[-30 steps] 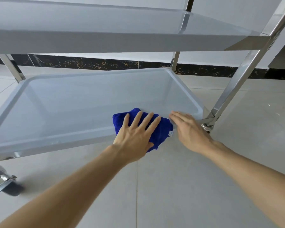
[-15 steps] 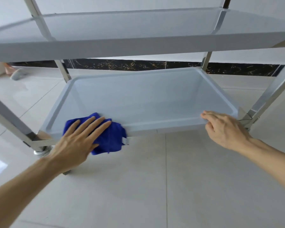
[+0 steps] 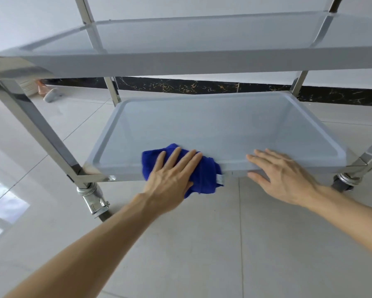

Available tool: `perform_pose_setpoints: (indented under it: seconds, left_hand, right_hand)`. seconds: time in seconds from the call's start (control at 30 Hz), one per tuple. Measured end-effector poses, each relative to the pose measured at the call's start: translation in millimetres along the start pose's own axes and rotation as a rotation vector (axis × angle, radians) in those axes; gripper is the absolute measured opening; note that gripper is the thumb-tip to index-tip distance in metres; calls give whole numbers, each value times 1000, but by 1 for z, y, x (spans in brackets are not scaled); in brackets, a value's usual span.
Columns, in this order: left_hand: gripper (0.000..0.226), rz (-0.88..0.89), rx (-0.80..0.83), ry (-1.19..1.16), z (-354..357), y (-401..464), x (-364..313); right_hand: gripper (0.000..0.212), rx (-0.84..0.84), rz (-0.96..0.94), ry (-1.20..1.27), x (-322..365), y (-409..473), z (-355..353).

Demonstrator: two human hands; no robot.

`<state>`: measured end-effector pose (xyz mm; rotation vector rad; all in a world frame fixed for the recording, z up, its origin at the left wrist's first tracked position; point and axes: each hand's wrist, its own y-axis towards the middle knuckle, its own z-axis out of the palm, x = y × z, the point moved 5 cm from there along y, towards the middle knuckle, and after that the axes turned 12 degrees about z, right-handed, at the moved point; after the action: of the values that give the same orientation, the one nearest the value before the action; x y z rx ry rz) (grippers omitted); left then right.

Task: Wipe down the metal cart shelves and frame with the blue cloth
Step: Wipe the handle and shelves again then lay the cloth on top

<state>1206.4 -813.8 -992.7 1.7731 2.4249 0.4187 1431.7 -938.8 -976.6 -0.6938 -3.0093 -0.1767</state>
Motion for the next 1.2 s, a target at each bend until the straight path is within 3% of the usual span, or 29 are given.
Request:
perform_pose_setpoints:
  seconds: [0.27, 0.43, 0.57, 0.67, 0.83, 1.0, 1.1, 1.2]
  left_hand:
    - [77, 70, 103, 140, 5, -15, 30]
    - [79, -6, 159, 123, -13, -65, 84]
    - [84, -118, 183, 131, -33, -103, 117]
    - [86, -159, 171, 113, -40, -108, 122]
    - [67, -109, -39, 86, -49, -103, 106]
    - [69, -185, -139, 25, -62, -106, 98]
    - [51, -275, -178, -91, -68, -97, 86]
    - [25, -444, -201, -360, -72, -87, 76]
  right_hand:
    - [47, -149, -23, 28, 3, -3, 2]
    - [66, -132, -53, 10, 4, -2, 4]
    - [65, -137, -49, 18, 2, -2, 4]
    - [53, -154, -29, 35, 0, -3, 5]
    - [52, -47, 28, 72, -2, -1, 6]
    - [57, 97, 79, 30, -1, 5, 5]
    - [61, 188, 111, 26, 0, 8, -1]
    - [63, 208, 77, 8, 8, 5, -8]
